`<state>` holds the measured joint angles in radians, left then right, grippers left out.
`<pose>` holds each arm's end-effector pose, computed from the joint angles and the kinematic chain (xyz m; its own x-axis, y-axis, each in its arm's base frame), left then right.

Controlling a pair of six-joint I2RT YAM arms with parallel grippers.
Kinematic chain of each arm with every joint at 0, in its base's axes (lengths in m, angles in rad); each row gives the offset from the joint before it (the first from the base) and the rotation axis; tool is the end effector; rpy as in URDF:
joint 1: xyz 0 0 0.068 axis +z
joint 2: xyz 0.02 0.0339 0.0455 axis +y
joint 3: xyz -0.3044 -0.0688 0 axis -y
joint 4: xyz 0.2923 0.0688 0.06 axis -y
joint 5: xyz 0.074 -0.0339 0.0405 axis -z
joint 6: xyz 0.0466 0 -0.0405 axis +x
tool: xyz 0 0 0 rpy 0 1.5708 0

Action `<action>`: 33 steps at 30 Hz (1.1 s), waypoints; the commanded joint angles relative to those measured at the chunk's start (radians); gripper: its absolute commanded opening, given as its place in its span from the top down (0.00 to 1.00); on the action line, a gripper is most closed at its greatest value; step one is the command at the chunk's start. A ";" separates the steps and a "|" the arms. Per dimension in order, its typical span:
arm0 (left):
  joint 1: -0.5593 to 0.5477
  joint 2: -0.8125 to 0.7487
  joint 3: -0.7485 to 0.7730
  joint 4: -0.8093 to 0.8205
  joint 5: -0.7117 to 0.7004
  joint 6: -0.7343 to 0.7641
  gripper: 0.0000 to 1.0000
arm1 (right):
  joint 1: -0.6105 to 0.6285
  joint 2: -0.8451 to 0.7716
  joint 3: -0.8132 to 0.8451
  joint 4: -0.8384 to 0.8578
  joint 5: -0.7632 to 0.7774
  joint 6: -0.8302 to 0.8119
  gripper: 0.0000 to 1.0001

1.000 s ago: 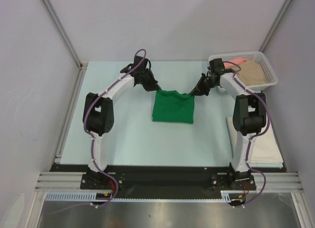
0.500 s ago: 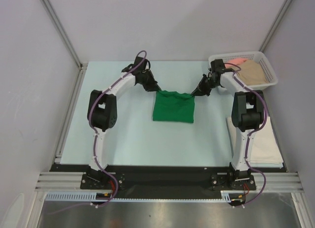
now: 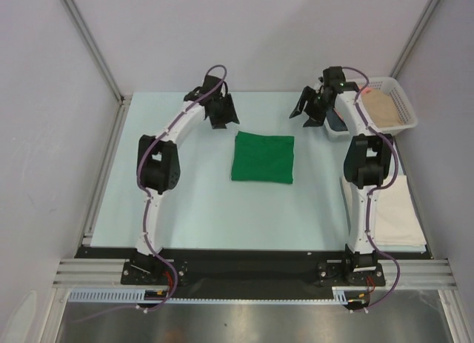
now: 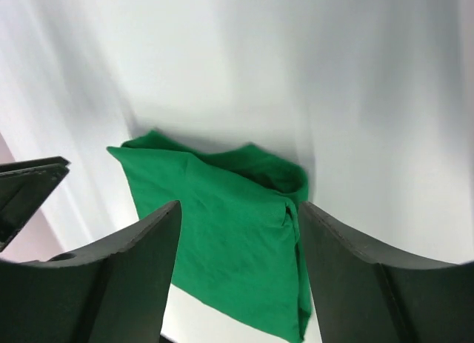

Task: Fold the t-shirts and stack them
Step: Fold the tshirt

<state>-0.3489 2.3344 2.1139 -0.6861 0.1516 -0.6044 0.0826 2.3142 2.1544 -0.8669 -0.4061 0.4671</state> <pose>0.5641 -0.2127 0.2335 -0.8506 -0.2883 -0.4396 -0.0704 0.8912 -0.4481 0.5811 0.0666 0.2504 -0.8872 0.3416 -0.3100 0.1343 0.8342 0.5349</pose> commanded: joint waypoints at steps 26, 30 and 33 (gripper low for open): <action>-0.062 -0.090 -0.399 0.539 0.209 -0.023 0.71 | 0.148 -0.161 -0.412 0.290 0.161 -0.143 0.84; -0.027 -0.052 -0.397 0.557 0.227 -0.029 0.71 | 0.138 -0.109 -0.390 0.302 0.200 -0.169 0.84; -0.007 -0.020 -0.367 0.554 0.232 -0.024 0.71 | 0.129 -0.064 -0.338 0.284 0.231 -0.197 0.84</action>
<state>-0.3714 2.2936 1.6886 -0.1741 0.3649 -0.6254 0.2211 2.2200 1.7367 -0.5858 -0.2317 0.3168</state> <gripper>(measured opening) 0.288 0.163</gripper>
